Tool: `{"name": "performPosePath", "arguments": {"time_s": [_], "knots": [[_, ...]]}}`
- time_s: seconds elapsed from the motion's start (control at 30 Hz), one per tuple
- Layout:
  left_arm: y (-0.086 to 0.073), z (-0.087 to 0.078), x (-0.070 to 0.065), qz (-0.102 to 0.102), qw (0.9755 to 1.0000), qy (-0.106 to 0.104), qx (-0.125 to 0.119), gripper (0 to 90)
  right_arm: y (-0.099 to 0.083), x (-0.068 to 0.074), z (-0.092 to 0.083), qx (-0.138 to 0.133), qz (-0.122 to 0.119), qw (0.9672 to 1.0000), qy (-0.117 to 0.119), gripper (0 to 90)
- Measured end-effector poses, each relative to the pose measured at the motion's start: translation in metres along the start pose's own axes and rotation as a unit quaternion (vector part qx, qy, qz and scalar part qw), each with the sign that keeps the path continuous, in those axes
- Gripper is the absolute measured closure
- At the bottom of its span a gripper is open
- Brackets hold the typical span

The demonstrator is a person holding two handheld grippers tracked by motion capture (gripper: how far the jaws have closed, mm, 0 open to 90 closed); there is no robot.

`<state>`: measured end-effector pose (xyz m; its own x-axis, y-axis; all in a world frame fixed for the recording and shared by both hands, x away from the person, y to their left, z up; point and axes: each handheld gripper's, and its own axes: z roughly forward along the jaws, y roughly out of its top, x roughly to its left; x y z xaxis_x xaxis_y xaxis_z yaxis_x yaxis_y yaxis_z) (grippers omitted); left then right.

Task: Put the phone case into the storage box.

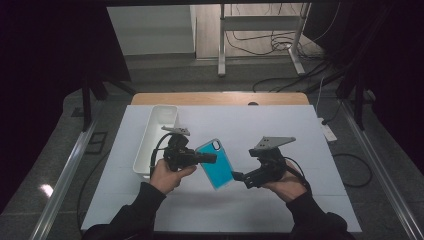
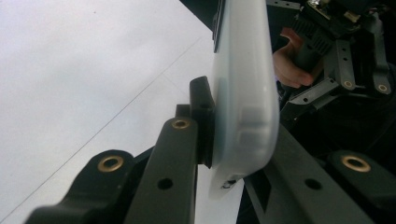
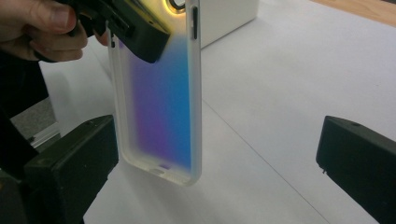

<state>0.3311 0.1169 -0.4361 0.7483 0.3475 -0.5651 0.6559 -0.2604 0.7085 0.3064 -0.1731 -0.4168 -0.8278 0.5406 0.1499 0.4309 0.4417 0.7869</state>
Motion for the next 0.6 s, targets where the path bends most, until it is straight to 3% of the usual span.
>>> {"name": "performPosePath", "arguments": {"time_s": [0.23, 0.6], "knots": [[0.001, -0.002, -0.002, 0.012, 0.9999, -0.009, -0.004, 84.9, -0.002, -0.001, 0.003, 0.006, 0.002, 0.9995, 0.03, 0.0], [0.003, 0.003, -0.009, 0.025, 0.9993, -0.029, 0.0, 85.0, -0.001, 0.006, 0.014, 0.035, 0.011, 0.9981, 0.049, 0.0]]}}
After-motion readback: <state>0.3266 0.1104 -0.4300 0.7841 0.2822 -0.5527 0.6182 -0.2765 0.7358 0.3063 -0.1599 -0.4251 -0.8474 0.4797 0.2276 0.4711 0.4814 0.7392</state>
